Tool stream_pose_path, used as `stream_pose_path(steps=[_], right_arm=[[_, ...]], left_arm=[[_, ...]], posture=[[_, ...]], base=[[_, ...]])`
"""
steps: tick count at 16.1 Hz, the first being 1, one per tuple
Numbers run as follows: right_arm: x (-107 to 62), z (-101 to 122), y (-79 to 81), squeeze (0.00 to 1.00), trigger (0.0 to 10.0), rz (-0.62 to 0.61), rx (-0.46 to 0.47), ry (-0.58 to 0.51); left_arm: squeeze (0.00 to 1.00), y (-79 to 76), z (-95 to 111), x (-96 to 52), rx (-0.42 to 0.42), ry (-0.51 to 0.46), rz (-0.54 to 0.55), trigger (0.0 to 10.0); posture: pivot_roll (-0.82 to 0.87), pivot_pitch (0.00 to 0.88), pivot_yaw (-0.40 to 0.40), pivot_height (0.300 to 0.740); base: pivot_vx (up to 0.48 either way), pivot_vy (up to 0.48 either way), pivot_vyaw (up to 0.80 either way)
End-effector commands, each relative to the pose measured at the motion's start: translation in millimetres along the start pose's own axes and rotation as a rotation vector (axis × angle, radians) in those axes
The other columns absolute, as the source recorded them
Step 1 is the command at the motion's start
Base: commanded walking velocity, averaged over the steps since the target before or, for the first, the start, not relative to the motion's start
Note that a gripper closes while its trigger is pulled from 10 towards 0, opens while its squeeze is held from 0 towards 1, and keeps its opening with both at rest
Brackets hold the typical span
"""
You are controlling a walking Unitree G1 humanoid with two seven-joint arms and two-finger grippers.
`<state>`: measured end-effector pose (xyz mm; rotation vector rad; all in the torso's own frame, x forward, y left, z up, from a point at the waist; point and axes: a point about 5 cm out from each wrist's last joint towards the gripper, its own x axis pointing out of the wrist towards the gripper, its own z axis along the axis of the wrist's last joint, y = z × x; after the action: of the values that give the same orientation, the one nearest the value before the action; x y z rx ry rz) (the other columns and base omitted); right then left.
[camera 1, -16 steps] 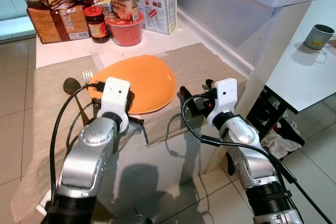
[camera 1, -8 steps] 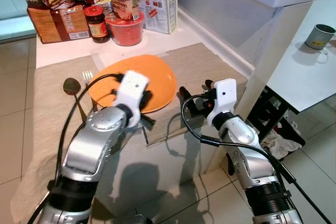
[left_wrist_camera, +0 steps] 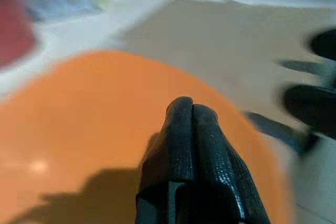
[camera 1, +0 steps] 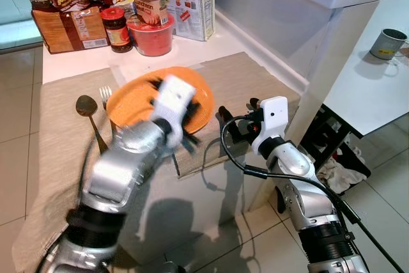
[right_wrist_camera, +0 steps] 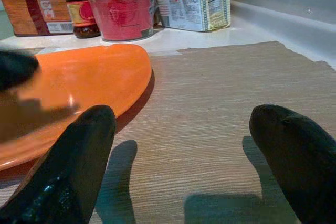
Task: Setting the table
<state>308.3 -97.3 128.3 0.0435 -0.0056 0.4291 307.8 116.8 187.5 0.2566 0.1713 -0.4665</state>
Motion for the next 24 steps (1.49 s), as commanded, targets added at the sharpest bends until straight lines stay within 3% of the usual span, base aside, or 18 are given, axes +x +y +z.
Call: stream_pose_path(steps=[1,4,5,7,8,11,12,13,14,15,18,19,20,24], right_arm=[[0.8,2.1,-2.2,0.00,10.0,-0.009,-0.006,0.002],[0.8,0.8,-1.3,0.00,10.0,-0.003,-0.005,0.008],[0.8,0.6,-0.8,0.00,10.0,-0.002,-0.004,0.009],[0.3,0.2,-0.9,0.00,10.0,-0.001,-0.003,0.011],[-0.3,-0.5,-0.8,0.00,10.0,0.000,-0.003,0.014],[-0.2,-0.7,-0.8,0.00,10.0,0.003,-0.005,0.017],[-0.2,-0.5,-0.7,0.00,10.0,0.004,-0.006,0.017],[-0.2,-0.4,-0.6,0.00,10.0,0.004,-0.006,0.017],[-0.1,-0.3,-0.5,0.00,10.0,0.004,-0.006,0.017],[0.1,-0.2,-0.2,0.00,10.0,0.004,-0.006,0.018],[-0.2,-0.1,-0.2,0.00,10.0,0.002,-0.005,0.019],[-0.3,-0.1,-0.2,0.00,10.0,0.001,-0.006,0.019],[-0.4,0.1,-0.5,0.00,10.0,0.001,-0.006,0.019],[-1.3,0.1,-1.3,0.00,10.0,-0.001,-0.007,0.021]], left_arm=[[0.00,8.7,0.1,-0.3,0.023,-0.006,0.046,0.0],[0.00,34.5,-16.0,-5.6,0.061,0.042,0.160,0.0],[1.00,39.5,-20.4,-6.4,0.048,0.056,0.179,0.0],[1.00,44.7,-19.6,-8.3,0.031,0.047,0.195,0.0],[1.00,47.0,-16.1,-9.2,0.033,0.030,0.190,4.0],[1.00,47.3,-16.6,-8.8,0.011,0.018,0.200,3.5],[1.00,45.7,-17.9,-8.4,0.013,0.020,0.192,1.0],[1.00,42.6,-18.9,-7.4,0.026,0.026,0.177,1.3],[1.00,41.3,-19.7,-6.4,0.041,0.032,0.175,4.0],[1.00,40.2,-21.7,-4.8,0.044,0.047,0.159,10.0],[0.98,44.4,-32.1,-2.5,0.079,0.125,0.150,10.0],[0.65,46.1,-35.9,-2.0,0.088,0.156,0.142,10.0],[0.00,47.9,-37.1,-1.5,0.096,0.170,0.142,10.0],[0.00,53.2,-39.7,0.4,0.096,0.200,0.158,10.0]], posture=[[0.04,0.000,0.027,0.740],[0.05,0.000,0.023,0.740],[0.05,0.000,0.023,0.740],[0.05,0.000,0.022,0.740],[0.05,0.000,0.020,0.740],[0.05,0.000,0.017,0.740],[0.05,0.000,0.018,0.740],[0.05,0.000,0.018,0.740],[0.04,0.000,0.019,0.740],[0.04,0.000,0.020,0.740],[0.04,0.000,0.025,0.740],[0.04,0.000,0.026,0.740],[0.04,0.000,0.025,0.740],[0.04,0.000,0.026,0.740]], base=[[0.000,0.000,0.00],[0.000,0.000,0.00],[0.000,0.000,0.00],[0.000,0.000,0.00],[0.000,0.000,0.00],[0.000,0.000,0.00],[0.000,0.000,0.00],[0.000,0.000,0.00],[0.000,0.000,0.00],[0.000,0.000,0.00],[0.000,0.000,0.00],[0.000,0.000,0.00],[0.000,0.000,0.00],[0.000,0.000,0.00]])
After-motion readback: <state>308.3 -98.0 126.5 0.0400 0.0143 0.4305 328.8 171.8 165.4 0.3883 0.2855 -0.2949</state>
